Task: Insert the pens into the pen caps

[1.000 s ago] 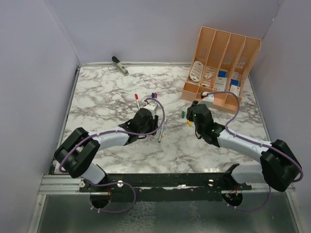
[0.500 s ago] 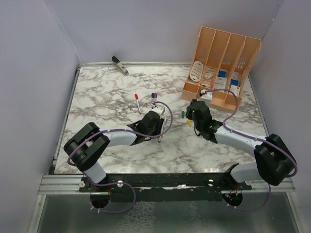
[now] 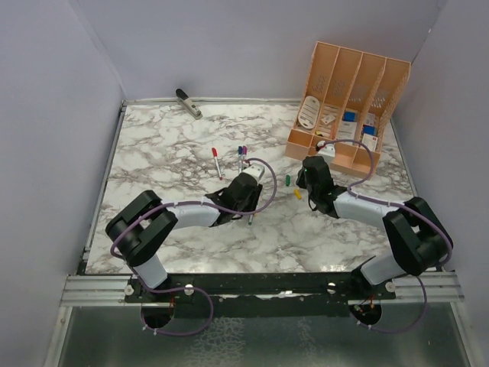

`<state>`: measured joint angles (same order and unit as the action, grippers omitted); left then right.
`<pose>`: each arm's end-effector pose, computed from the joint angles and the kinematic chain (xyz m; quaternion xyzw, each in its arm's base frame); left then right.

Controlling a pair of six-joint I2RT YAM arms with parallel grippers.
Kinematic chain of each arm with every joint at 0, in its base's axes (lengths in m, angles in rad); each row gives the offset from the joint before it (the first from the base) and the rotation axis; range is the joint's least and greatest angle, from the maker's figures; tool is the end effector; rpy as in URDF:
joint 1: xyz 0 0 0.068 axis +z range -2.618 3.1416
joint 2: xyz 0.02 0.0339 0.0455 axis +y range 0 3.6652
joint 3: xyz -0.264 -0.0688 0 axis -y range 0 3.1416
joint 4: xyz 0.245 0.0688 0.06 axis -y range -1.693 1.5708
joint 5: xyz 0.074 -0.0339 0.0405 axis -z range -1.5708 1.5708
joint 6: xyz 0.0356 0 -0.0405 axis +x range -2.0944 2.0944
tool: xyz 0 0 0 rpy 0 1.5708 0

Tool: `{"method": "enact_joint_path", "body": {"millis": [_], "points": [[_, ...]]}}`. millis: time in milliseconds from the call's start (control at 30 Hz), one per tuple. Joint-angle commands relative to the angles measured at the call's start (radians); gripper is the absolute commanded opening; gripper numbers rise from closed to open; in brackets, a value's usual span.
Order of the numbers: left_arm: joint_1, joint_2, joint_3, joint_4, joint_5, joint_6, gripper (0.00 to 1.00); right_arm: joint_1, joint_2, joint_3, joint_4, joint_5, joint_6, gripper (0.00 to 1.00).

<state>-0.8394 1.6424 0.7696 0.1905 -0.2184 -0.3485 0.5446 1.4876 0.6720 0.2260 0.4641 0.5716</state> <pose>0.2240 -0.2380 0.1591 0.1727 0.8820 -0.1575 0.4091 0.2628 0.1406 0.1805 0.1199 0.8569 0.0708 0.4964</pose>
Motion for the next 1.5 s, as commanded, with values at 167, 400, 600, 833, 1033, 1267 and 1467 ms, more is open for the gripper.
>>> {"method": "enact_joint_path", "body": {"millis": [167, 400, 600, 833, 1033, 1267, 1467], "points": [[-0.015, 0.042, 0.026, -0.012, -0.036, 0.008, 0.42, -0.008, 0.023, 0.039, 0.049, -0.049, -0.004, 0.18], [-0.018, 0.040, 0.022, -0.024, -0.041, 0.002, 0.42, -0.011, 0.050, 0.065, 0.058, -0.060, -0.028, 0.18], [-0.023, 0.039, 0.006, -0.029, -0.028, -0.012, 0.39, -0.020, 0.137, 0.144, 0.003, -0.071, -0.047, 0.16], [-0.030, 0.046, -0.015, 0.006, 0.006, -0.001, 0.32, -0.020, 0.188, 0.157, -0.024, -0.113, -0.031, 0.16], [-0.032, 0.061, 0.000, 0.020, 0.024, 0.018, 0.19, -0.020, 0.237, 0.182, -0.078, -0.164, -0.029, 0.21], [-0.032, 0.083, 0.005, 0.033, 0.035, 0.023, 0.00, -0.020, 0.276, 0.188, -0.091, -0.177, -0.033, 0.21], [-0.032, 0.079, -0.005, 0.040, 0.041, 0.022, 0.00, -0.020, 0.310, 0.210, -0.108, -0.151, -0.035, 0.21]]}}
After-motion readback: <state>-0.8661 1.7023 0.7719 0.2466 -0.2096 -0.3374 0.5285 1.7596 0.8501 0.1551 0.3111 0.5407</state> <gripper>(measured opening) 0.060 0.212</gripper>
